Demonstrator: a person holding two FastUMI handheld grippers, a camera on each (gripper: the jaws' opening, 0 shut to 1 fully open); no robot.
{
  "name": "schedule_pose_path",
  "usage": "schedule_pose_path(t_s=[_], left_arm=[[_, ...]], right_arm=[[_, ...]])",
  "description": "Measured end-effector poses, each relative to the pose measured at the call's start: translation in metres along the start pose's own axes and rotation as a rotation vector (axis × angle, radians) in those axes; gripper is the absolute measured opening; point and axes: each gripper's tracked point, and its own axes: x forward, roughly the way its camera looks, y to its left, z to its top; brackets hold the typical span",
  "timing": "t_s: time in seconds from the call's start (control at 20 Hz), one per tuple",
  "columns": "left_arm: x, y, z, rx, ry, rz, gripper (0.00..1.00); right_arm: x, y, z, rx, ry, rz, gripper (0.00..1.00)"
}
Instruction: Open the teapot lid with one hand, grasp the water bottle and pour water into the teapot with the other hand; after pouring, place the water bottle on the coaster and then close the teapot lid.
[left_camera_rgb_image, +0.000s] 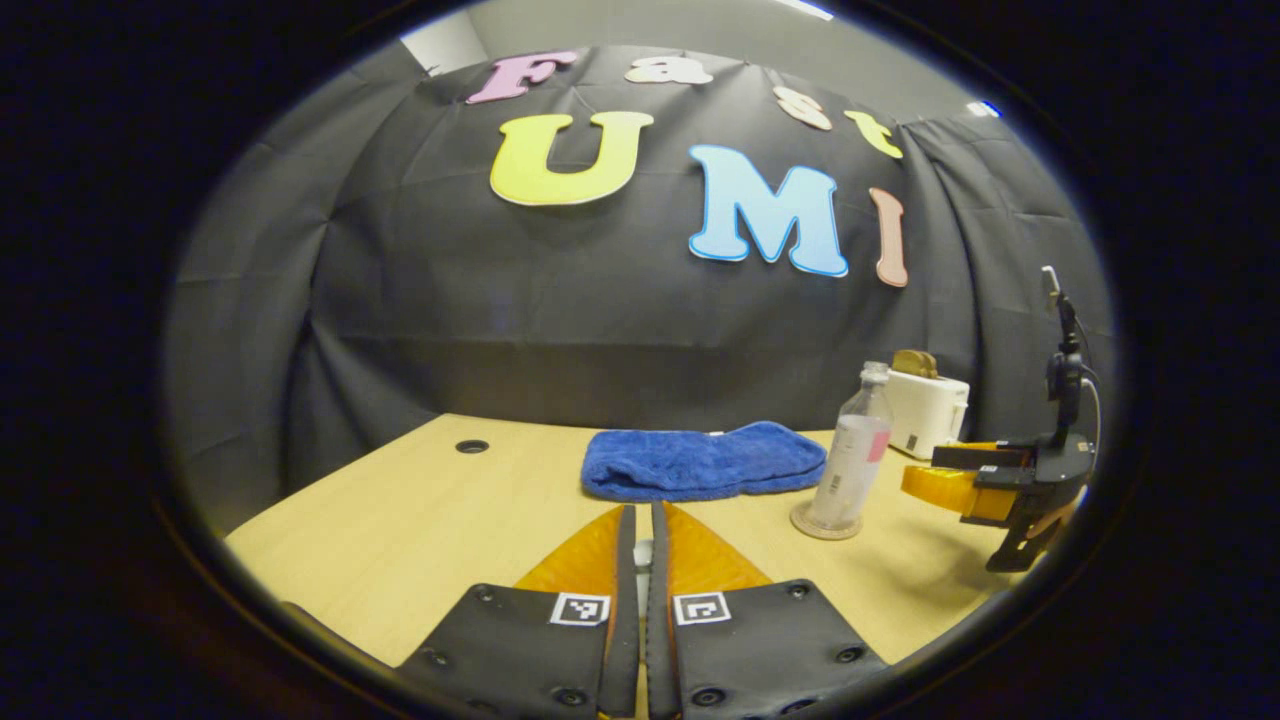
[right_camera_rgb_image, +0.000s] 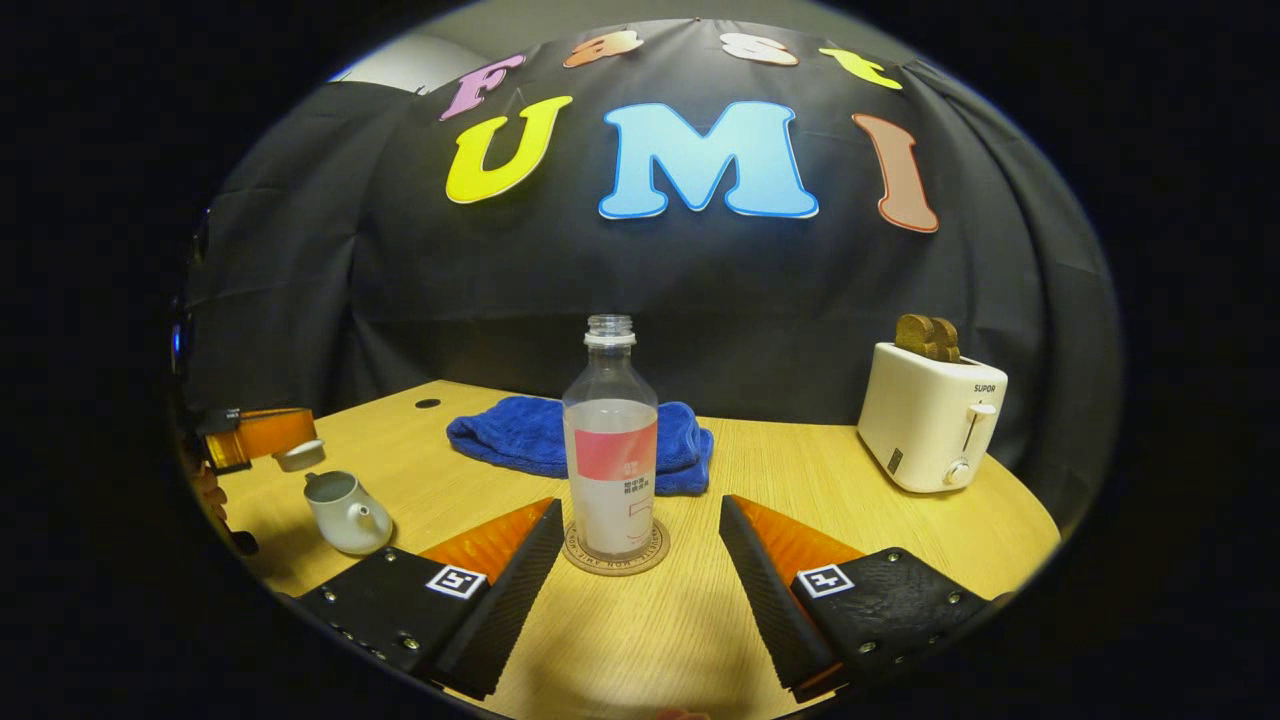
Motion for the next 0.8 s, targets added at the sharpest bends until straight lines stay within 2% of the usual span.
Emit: schedule_pose_path(t_s=[0.45, 0.8], left_arm=[[0.016, -0.013, -0.026, 0.054, 0.039, 0.01, 0.1], [0.014, -0.016, -0.027, 0.079, 0.027, 0.018, 0.1]], right_arm=[[-0.011, -0.014, 0.0, 0.031, -0.013, -0.018, 0.98], [-0.011, -0.014, -0.007, 0.047, -0.004, -0.013, 0.97]])
